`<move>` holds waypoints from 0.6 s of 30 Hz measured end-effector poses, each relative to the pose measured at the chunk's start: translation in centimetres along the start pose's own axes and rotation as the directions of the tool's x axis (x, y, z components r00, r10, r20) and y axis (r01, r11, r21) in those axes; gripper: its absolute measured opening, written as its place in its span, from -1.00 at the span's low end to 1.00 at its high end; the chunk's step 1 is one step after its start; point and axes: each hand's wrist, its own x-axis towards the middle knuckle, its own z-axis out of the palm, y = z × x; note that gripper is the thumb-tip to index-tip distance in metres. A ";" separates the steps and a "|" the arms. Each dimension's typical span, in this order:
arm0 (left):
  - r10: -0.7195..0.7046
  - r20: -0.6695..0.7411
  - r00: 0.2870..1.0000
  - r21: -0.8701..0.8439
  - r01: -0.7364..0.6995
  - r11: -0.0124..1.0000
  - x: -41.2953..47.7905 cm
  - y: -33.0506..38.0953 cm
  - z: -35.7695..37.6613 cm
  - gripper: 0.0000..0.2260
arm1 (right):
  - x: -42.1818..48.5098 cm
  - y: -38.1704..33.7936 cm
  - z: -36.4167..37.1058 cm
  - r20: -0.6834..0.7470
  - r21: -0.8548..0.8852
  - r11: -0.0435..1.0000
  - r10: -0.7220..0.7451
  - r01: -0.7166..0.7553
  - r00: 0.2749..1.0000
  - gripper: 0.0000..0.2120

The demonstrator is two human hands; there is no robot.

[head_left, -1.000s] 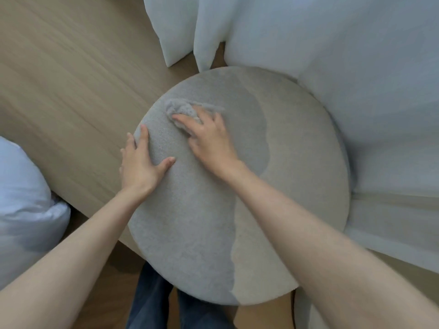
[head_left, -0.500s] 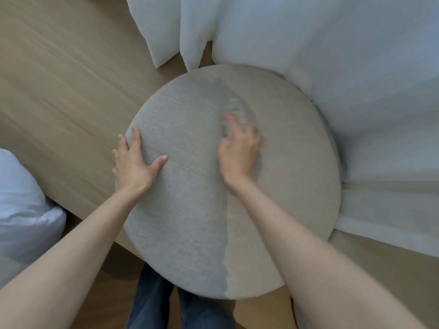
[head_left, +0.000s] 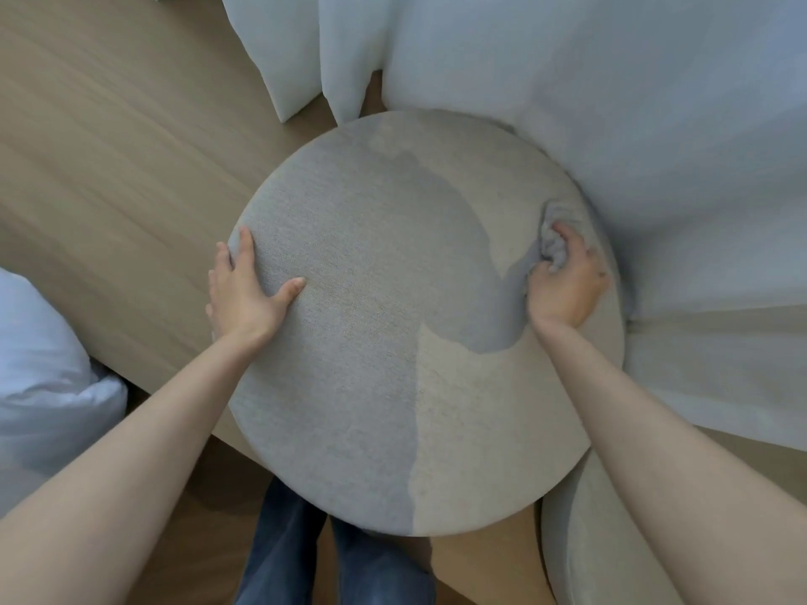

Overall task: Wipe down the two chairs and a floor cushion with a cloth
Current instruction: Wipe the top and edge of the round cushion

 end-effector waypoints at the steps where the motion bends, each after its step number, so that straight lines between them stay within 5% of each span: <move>1: -0.001 -0.006 1.000 0.002 0.001 1.000 -0.1 0.0 0.1 -0.18 | -1.3 -1.1 0.8 0.015 -0.010 1.000 -0.004 0.005 1.000 -0.45; 4: -0.006 -0.021 1.000 0.008 0.006 1.000 -0.5 0.3 0.2 -0.22 | -7.5 -5.1 3.4 0.128 0.062 0.965 -0.262 0.256 0.957 -0.46; 9: -0.006 -0.022 1.000 0.033 0.006 0.999 -0.8 0.6 0.2 -0.24 | -14.0 -6.6 3.8 0.393 0.216 0.748 -0.655 0.627 0.646 -0.45; 11: -0.005 -0.024 1.000 0.029 0.006 1.000 -1.0 0.5 0.3 -0.25 | -11.6 -5.0 2.4 0.393 0.208 0.690 -0.708 0.693 0.587 -0.45; 13: 0.008 -0.030 1.000 0.004 -0.008 1.000 -1.5 0.3 0.3 -0.28 | -7.7 -2.3 0.9 0.319 0.146 0.765 -0.636 0.627 0.702 -0.44; 16: 0.030 -0.017 0.999 -0.053 -0.031 0.998 -2.9 -0.7 0.3 -0.34 | -2.2 2.6 -1.5 0.168 -0.010 0.942 -0.329 0.336 0.929 -0.44; 18: 0.045 0.001 0.999 -0.083 -0.044 0.996 -4.1 -1.9 0.2 -0.35 | -1.4 3.6 -1.6 0.088 -0.013 0.991 -0.130 0.131 0.988 -0.44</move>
